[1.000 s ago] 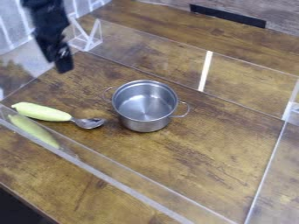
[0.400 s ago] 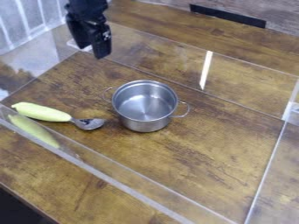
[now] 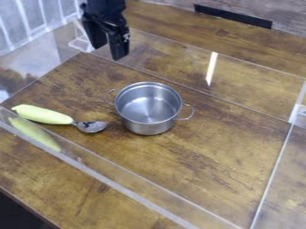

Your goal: Move the green spoon to the left

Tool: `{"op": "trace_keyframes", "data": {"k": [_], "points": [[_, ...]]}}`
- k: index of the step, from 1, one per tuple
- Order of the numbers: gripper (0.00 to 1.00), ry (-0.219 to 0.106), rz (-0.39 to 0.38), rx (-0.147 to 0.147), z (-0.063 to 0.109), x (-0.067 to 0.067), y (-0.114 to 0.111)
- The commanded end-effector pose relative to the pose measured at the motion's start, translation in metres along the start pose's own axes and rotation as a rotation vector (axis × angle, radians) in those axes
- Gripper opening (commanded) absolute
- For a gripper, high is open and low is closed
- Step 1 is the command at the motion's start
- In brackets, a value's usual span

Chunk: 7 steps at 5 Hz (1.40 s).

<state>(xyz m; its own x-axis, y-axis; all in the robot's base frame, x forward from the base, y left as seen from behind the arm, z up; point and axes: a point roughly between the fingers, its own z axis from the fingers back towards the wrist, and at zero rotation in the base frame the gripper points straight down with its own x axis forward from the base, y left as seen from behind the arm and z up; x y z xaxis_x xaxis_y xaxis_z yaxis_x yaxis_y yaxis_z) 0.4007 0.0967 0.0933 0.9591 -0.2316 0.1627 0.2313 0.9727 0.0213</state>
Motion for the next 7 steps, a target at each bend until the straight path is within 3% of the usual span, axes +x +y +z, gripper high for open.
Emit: {"op": "trace_keyframes", "data": {"k": [1, 2, 4, 6, 7], "points": [[1.00, -0.035, 0.039, 0.044, 0.000, 0.009, -0.010], [1.00, -0.041, -0.005, 0.047, -0.012, 0.007, 0.000], [1.00, -0.058, -0.052, 0.063, -0.011, 0.005, 0.028], [1.00, -0.075, -0.144, 0.052, -0.006, 0.015, 0.041], [1.00, -0.072, -0.112, 0.060, -0.007, 0.014, 0.046]]}}
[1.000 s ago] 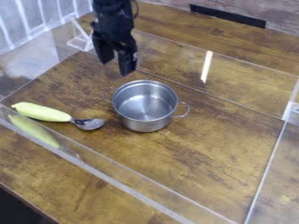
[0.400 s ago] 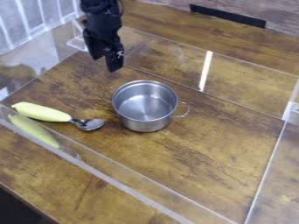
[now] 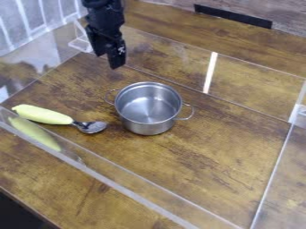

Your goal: Move the green spoon to the left

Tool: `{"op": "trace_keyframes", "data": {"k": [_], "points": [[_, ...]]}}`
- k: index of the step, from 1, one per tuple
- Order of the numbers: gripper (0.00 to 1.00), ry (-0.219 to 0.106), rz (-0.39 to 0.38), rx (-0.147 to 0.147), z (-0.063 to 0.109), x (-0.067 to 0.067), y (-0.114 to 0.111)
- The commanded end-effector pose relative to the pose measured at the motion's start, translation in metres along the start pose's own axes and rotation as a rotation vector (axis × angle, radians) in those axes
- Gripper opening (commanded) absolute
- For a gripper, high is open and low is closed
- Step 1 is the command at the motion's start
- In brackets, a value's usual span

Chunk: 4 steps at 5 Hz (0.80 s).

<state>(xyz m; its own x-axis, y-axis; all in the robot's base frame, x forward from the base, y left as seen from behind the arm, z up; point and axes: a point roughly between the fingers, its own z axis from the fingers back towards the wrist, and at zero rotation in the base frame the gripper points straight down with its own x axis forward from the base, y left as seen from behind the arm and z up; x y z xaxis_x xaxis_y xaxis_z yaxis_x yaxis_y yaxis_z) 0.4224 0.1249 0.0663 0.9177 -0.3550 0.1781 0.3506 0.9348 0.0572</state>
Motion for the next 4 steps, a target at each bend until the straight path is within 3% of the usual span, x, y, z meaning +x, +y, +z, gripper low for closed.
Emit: {"op": "trace_keyframes", "data": {"k": [1, 4], "points": [[1.00, -0.045, 0.048, 0.056, 0.019, 0.000, 0.021], [1.00, -0.043, 0.174, 0.074, 0.006, 0.002, 0.001]]}}
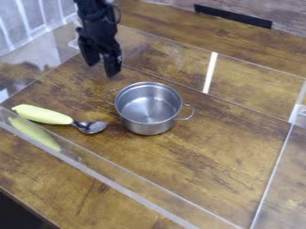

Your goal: Move the green spoon to the left

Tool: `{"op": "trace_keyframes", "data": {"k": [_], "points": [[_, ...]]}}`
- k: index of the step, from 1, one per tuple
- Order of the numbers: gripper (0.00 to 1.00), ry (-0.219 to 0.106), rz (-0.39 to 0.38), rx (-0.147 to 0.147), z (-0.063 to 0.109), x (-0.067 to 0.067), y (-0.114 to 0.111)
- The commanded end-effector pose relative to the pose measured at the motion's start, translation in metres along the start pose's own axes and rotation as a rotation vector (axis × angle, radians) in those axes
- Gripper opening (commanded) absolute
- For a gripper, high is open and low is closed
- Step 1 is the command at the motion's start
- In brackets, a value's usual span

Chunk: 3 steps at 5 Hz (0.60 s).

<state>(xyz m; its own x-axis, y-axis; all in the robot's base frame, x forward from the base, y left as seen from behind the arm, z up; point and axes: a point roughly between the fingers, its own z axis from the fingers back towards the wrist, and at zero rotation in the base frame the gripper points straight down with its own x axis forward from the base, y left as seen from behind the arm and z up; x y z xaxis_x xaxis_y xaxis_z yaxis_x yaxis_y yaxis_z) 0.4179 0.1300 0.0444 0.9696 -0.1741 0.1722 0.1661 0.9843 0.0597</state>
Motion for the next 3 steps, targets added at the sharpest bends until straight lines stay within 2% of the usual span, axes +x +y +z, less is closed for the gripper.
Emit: {"op": "trace_keyframes", "data": {"k": [1, 2, 3], "points": [[0.00, -0.063, 0.016, 0.033, 0.016, 0.006, -0.009], [1.00, -0.057, -0.009, 0.037, 0.019, -0.002, -0.014], [1.00, -0.050, -0.038, 0.039, 0.021, -0.011, -0.018]]}}
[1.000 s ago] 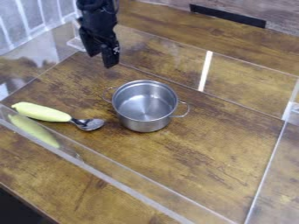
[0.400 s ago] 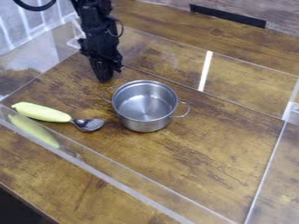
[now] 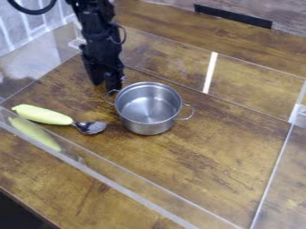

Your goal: Move the green spoon to the left

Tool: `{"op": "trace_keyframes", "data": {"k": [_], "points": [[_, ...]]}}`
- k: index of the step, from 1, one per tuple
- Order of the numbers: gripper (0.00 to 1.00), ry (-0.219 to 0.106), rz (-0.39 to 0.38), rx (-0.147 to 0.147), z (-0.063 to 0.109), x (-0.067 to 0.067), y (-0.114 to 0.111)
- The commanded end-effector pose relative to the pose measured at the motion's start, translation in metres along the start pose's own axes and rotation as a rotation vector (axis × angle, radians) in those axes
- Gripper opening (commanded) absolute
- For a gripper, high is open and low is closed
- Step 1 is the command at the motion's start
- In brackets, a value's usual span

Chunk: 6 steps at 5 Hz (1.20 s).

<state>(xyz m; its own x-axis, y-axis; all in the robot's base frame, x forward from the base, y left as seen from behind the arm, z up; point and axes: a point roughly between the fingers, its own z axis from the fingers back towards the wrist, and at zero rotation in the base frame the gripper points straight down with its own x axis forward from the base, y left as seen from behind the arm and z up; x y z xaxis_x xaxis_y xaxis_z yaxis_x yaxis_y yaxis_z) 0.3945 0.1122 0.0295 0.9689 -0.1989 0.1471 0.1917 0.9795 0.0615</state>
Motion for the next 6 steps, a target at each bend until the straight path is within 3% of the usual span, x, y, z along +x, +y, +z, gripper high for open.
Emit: {"op": "trace_keyframes", "data": {"k": [1, 2, 4, 6], "points": [[1.00, -0.071, -0.054, 0.044, 0.042, 0.003, 0.010], [1.00, -0.070, -0.115, 0.038, 0.053, -0.004, 0.017], [1.00, -0.067, -0.378, 0.000, 0.082, -0.025, 0.024], [1.00, -0.043, -0.665, -0.079, 0.085, -0.071, 0.051]]}}
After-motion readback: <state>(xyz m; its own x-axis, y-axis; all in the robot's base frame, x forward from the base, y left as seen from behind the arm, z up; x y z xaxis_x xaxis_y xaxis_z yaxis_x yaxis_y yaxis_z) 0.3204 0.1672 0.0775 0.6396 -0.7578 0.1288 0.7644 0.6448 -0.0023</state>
